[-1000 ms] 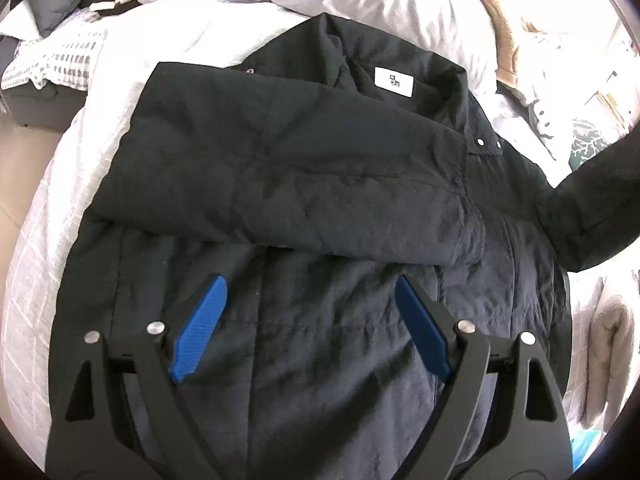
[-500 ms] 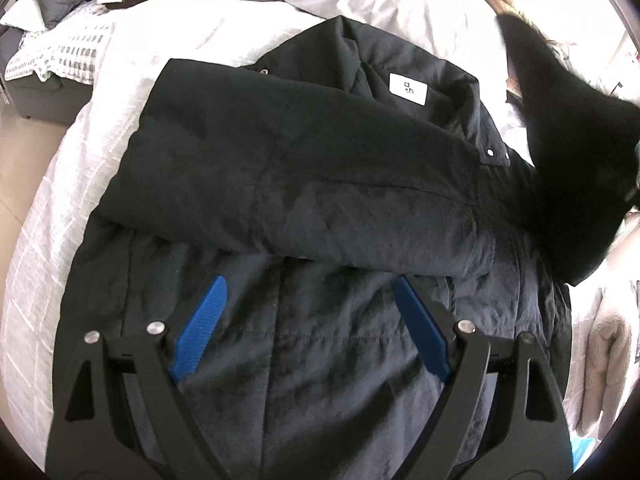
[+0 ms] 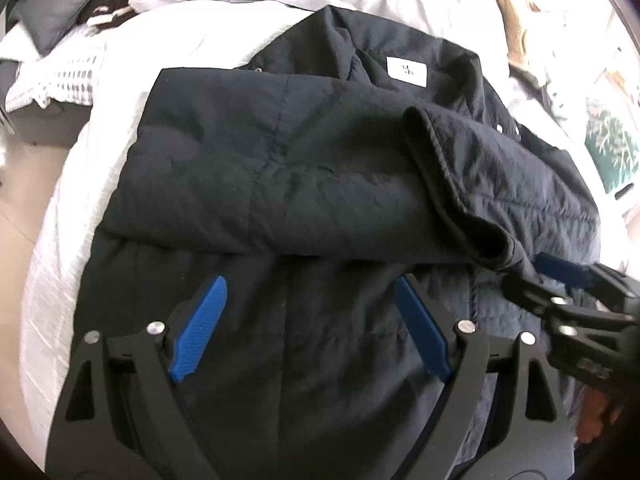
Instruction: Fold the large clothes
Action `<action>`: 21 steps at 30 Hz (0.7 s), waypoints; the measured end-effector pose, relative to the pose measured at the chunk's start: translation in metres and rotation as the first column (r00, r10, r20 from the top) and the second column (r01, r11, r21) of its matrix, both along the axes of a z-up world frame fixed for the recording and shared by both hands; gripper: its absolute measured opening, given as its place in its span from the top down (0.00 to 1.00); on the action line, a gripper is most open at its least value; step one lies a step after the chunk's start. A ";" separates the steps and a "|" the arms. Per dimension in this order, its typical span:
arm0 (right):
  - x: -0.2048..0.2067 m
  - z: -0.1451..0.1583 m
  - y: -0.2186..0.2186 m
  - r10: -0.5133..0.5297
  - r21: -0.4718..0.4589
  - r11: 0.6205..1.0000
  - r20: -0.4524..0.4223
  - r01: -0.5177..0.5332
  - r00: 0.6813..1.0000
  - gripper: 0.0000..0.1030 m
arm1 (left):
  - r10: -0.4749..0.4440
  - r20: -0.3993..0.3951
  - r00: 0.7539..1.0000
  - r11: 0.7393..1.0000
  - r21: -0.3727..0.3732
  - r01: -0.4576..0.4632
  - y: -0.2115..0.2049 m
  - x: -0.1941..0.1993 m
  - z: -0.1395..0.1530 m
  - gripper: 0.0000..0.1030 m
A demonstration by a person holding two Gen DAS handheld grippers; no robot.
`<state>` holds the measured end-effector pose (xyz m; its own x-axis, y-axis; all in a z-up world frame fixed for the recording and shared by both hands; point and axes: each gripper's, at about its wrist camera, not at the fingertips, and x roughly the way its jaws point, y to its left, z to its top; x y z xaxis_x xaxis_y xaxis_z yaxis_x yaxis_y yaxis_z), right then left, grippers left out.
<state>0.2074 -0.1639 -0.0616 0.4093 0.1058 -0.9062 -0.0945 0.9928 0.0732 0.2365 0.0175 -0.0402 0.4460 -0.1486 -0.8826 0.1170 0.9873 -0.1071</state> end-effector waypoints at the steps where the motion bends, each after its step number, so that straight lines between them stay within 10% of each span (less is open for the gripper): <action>1: -0.005 0.003 -0.002 -0.004 0.011 1.000 0.003 0.004 1.000 0.40 | -0.008 -0.004 1.000 1.000 0.002 0.008 -0.001 -0.001 0.001 0.16; 21: -0.063 0.043 -0.144 -0.329 0.117 0.941 0.091 0.318 0.940 0.34 | -0.257 0.062 0.964 0.963 -0.064 0.261 -0.072 0.011 0.039 0.16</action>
<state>0.1442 -0.3075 -0.0184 0.5312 0.0383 -0.8464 0.2177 0.9593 0.1800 0.2475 -0.0541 -0.0008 0.4292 -0.3263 -0.8422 0.3754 0.9125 -0.1623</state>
